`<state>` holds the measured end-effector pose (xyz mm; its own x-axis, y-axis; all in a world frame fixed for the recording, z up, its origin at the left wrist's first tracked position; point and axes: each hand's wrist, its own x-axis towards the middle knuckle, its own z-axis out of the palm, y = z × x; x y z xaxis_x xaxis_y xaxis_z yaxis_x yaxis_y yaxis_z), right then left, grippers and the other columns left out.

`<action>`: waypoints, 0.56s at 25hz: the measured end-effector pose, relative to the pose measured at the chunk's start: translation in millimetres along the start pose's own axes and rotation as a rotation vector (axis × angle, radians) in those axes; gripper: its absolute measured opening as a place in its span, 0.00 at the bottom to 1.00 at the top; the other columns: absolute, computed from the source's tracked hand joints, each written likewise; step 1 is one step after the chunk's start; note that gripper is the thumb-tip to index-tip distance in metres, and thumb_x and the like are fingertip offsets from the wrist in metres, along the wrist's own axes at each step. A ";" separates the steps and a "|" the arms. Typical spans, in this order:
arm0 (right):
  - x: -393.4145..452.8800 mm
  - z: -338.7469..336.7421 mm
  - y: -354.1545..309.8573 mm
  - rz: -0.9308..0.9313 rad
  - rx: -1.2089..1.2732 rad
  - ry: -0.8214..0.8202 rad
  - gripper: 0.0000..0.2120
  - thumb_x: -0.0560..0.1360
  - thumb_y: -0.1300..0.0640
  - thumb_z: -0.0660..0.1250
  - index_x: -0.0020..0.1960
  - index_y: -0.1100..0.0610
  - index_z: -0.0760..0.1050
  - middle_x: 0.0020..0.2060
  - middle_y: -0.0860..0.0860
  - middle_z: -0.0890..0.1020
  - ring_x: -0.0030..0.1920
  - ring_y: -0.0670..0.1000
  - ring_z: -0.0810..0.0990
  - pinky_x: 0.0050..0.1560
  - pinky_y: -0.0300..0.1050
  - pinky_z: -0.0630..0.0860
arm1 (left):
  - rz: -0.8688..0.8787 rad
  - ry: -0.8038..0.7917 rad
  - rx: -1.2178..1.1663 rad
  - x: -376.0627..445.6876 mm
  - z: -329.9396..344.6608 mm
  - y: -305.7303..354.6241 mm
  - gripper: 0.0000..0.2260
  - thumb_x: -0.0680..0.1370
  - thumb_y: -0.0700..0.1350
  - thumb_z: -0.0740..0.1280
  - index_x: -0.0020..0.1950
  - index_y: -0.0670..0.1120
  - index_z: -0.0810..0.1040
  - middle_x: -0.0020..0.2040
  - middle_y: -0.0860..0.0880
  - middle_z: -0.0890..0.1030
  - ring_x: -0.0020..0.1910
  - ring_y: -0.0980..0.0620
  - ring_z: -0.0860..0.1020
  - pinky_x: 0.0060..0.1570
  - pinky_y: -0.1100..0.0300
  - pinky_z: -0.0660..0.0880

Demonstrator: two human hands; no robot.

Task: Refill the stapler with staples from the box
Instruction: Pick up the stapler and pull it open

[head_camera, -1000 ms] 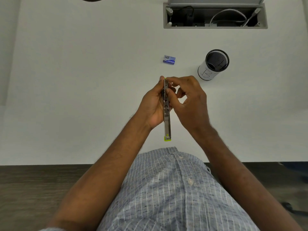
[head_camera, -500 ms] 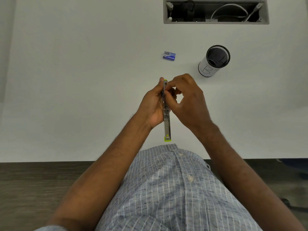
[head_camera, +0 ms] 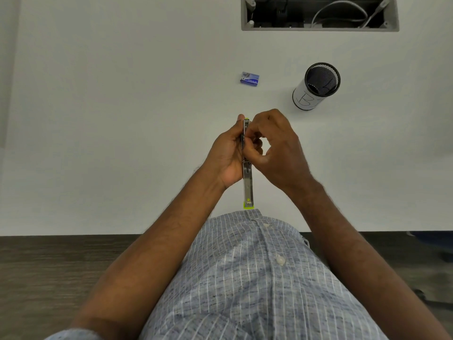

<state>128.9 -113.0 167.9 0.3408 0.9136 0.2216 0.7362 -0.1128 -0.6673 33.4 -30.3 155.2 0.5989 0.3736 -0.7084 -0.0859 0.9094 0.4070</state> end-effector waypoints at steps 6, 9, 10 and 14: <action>0.1 -0.1 5.5 -0.015 -0.008 -0.030 0.03 0.75 0.63 0.70 0.47 0.62 0.78 0.46 0.56 0.79 0.45 0.53 0.76 0.46 0.48 0.77 | 0.000 0.022 0.029 -0.4 -1.3 -1.7 0.18 0.85 0.54 0.60 0.45 0.45 0.81 0.35 0.49 0.82 0.36 0.54 0.79 0.46 0.60 0.76; -2.4 0.9 5.3 -0.008 0.003 -0.043 0.03 0.75 0.62 0.71 0.48 0.61 0.79 0.44 0.53 0.79 0.44 0.52 0.76 0.45 0.43 0.75 | -0.017 0.028 0.002 0.5 -2.7 -0.7 0.18 0.84 0.54 0.60 0.43 0.46 0.81 0.35 0.48 0.82 0.35 0.53 0.81 0.41 0.60 0.79; -3.5 1.6 4.5 0.007 0.017 -0.040 0.02 0.75 0.62 0.71 0.48 0.60 0.79 0.44 0.52 0.79 0.44 0.51 0.75 0.45 0.41 0.74 | -0.022 0.023 -0.011 0.6 -2.7 0.1 0.19 0.84 0.54 0.61 0.41 0.45 0.81 0.35 0.48 0.82 0.35 0.53 0.81 0.39 0.60 0.79; -5.0 5.0 2.9 0.039 0.070 -0.005 0.04 0.76 0.62 0.70 0.50 0.59 0.78 0.44 0.51 0.79 0.44 0.49 0.75 0.45 0.37 0.73 | -0.005 0.019 0.005 0.6 -3.9 1.2 0.18 0.84 0.55 0.60 0.44 0.45 0.81 0.38 0.47 0.83 0.37 0.52 0.83 0.43 0.59 0.80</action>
<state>126.4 -115.9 161.3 0.3650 0.9111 0.1913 0.6798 -0.1205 -0.7234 30.5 -28.3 153.1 0.5841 0.3728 -0.7210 -0.0790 0.9102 0.4066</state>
